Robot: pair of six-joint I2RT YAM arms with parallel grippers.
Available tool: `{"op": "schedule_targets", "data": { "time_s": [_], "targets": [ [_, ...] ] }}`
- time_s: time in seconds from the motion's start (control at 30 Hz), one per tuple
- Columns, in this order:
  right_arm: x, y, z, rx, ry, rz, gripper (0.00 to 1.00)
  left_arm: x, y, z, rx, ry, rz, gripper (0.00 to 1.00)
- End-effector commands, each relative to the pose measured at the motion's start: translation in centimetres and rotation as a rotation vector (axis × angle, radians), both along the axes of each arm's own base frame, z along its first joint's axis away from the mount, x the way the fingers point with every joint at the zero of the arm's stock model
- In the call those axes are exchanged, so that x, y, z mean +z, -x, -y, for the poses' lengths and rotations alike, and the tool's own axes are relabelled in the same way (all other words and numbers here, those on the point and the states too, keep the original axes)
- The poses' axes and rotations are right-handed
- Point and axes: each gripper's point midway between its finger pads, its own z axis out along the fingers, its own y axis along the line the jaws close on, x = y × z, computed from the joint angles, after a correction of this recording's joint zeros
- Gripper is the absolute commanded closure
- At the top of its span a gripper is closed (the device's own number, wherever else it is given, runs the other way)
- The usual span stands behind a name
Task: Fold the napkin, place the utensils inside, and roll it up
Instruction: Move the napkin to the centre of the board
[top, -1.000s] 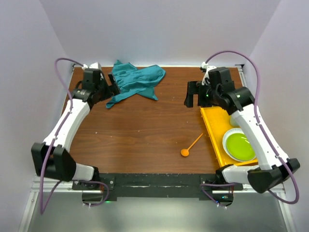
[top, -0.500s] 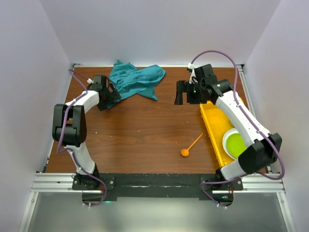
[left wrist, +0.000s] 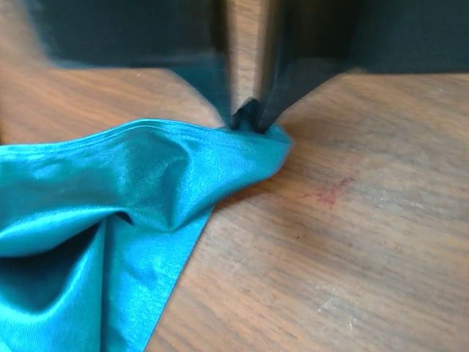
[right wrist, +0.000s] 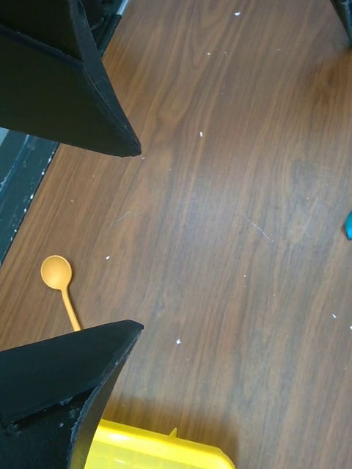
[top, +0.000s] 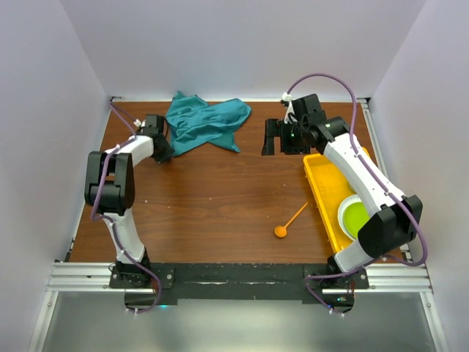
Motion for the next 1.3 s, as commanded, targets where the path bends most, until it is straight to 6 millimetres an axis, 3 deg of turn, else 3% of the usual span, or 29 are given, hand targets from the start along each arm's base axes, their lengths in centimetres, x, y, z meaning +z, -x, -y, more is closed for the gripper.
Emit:
{"op": "schedule_targets", "data": {
  "time_s": [0.0,0.07,0.1,0.13,0.17,0.2,0.27,0.3,0.33,0.53,0.6,0.63,0.7,0.8,0.83,0.9,0.93,0.97,1.0,1.03,1.07,1.1,1.13,1.17,1.23,1.27],
  "targets": [
    [1.3,-0.3,-1.0,0.016,-0.052,0.023,0.02,0.2,1.2,-0.7,-0.032,-0.032,0.003,1.0],
    [1.0,-0.1,-1.1,0.021,-0.054,0.014,0.02,1.8,2.4,-0.7,-0.022,-0.029,0.042,1.0],
    [0.4,0.2,-1.1,0.025,-0.055,-0.003,0.02,0.6,4.7,-0.8,-0.019,-0.028,0.006,1.0],
    [0.0,0.4,-1.2,0.03,-0.055,-0.015,0.02,2.8,5.3,-0.7,-0.009,-0.011,0.066,1.0],
    [-0.2,0.4,-1.3,0.033,-0.062,-0.017,0.02,3.0,6.4,-0.7,-0.003,-0.003,0.074,1.0],
    [-1.1,0.9,-1.6,0.045,-0.064,-0.04,0.02,3.7,8.8,-0.8,0.006,0.006,0.093,1.0],
    [-1.8,1.0,-2.1,0.056,-0.078,-0.042,0.02,4.4,11.5,-0.6,0.024,0.035,0.111,1.0],
    [-2.6,1.5,-2.5,0.065,-0.078,-0.057,0.02,3.4,13.8,-0.5,0.029,0.047,0.086,1.0],
    [-2.9,1.6,-2.8,0.071,-0.084,-0.059,0.02,5.4,15.3,-0.4,0.047,0.072,0.133,1.0],
    [-4.8,2.8,-7.6,0.131,-0.145,-0.084,0.02,6.8,24.5,-0.8,0.162,0.127,0.121,1.0],
    [-5.3,2.8,-9.7,0.09,-0.181,-0.097,0.02,8.4,25.1,-0.4,0.175,0.174,0.198,1.0],
    [-5.5,2.6,-10.2,0.06,-0.193,-0.104,0.02,8.1,26.1,-0.2,0.183,0.188,0.169,1.0],
    [-6.0,1.6,-11.8,0.004,-0.229,-0.102,0.02,9.0,26.3,0.0,0.174,0.201,0.18,1.0],
    [-5.6,-1.4,-13.5,-0.091,-0.313,-0.048,0.03,8.9,26.7,0.4,0.14,0.206,0.134,1.0],
    [-6.9,-2.4,-14.1,-0.105,-0.308,-0.055,0.04,8.9,26.7,0.8,0.123,0.219,0.126,1.0],
    [-6.6,-4.8,-15.1,-0.135,-0.317,-0.014,0.06,8.8,26.6,1.0,0.106,0.22,0.119,1.0],
    [-8.7,-5.5,-15.6,-0.142,-0.297,-0.047,0.07,9.1,26.3,1.0,0.098,0.22,0.127,1.0],
    [-9.4,-6.3,-16.2,-0.143,-0.295,-0.041,0.07,9.5,26.1,1.1,0.09,0.219,0.14,1.0],
    [-8.6,-7.7,-16.8,-0.142,-0.307,-0.012,0.08,9.7,25.9,1.1,0.077,0.215,0.141,1.0],
    [-10.9,-8.4,-17.2,-0.148,-0.276,-0.03,0.09,9.9,25.7,1.2,0.068,0.213,0.143,1.0],
    [-11.4,-9.1,-17.5,-0.149,-0.275,-0.025,0.1,10.5,25.4,1.2,0.06,0.209,0.155,1.0],
    [-10.7,-10.3,-18.2,-0.148,-0.293,-0.004,0.12,10.7,25.2,1.1,0.046,0.199,0.152,1.0],
    [-11.3,-10.8,-18.6,-0.145,-0.293,-0.013,0.15,10.9,25.0,1.5,0.025,0.21,0.152,1.0],
    [-13.2,-11.2,-18.8,-0.143,-0.269,-0.032,0.17,11.3,24.7,1.5,0.017,0.209,0.159,1.0],
    [-13.2,-12.6,-19.4,-0.156,-0.278,-0.029,0.2,11.3,24.3,1.7,-0.003,0.211,0.157,1.0],
    [-14.6,-13.1,-19.3,-0.166,-0.276,-0.05,0.21,11.4,24.2,1.8,-0.007,0.213,0.155,1.0]
  ]
}}
